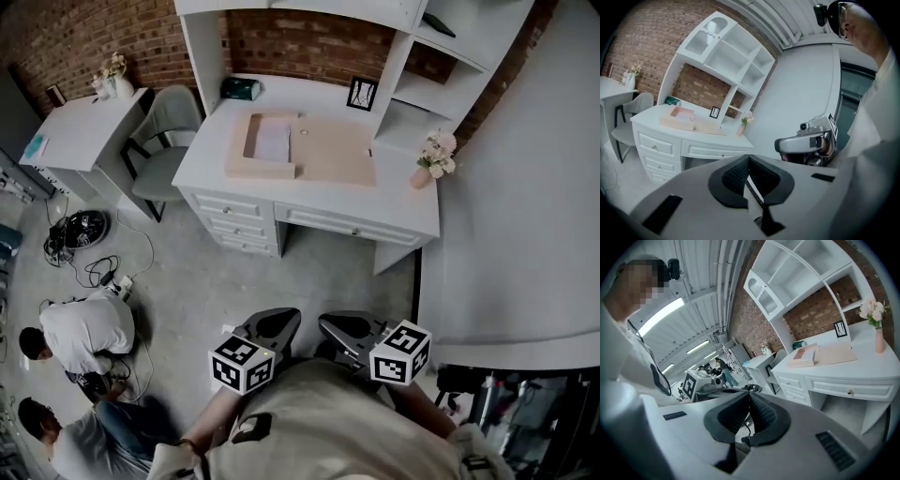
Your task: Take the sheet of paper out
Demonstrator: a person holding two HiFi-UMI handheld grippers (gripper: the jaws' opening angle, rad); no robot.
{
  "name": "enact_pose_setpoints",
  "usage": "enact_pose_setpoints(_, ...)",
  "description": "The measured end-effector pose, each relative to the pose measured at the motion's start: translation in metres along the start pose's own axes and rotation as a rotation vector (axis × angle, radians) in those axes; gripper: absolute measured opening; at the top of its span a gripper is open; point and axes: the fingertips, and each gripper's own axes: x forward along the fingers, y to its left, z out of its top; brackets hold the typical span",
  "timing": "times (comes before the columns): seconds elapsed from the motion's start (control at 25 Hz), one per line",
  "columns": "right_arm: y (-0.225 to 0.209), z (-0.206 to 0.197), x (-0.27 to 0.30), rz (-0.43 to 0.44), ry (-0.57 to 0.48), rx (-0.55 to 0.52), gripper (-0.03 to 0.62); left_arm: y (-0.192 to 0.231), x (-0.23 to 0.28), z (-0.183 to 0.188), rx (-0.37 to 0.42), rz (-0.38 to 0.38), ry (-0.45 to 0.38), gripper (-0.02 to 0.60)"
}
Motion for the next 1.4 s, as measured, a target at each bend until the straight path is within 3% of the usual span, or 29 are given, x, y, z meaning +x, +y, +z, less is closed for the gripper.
enact_pose_setpoints(0.68, -0.037, 0.012, -0.036, 0.048, -0.040, 0.015, 0.028, -0.031, 0.038, 0.007, 0.109, 0.082, 0.038, 0.017)
enact_pose_setpoints(1.4, -0.062, 0.006, -0.071, 0.148, -0.011, 0.028, 0.028, -0.065, 0.075, -0.005, 0.118, 0.158, 0.072, 0.017)
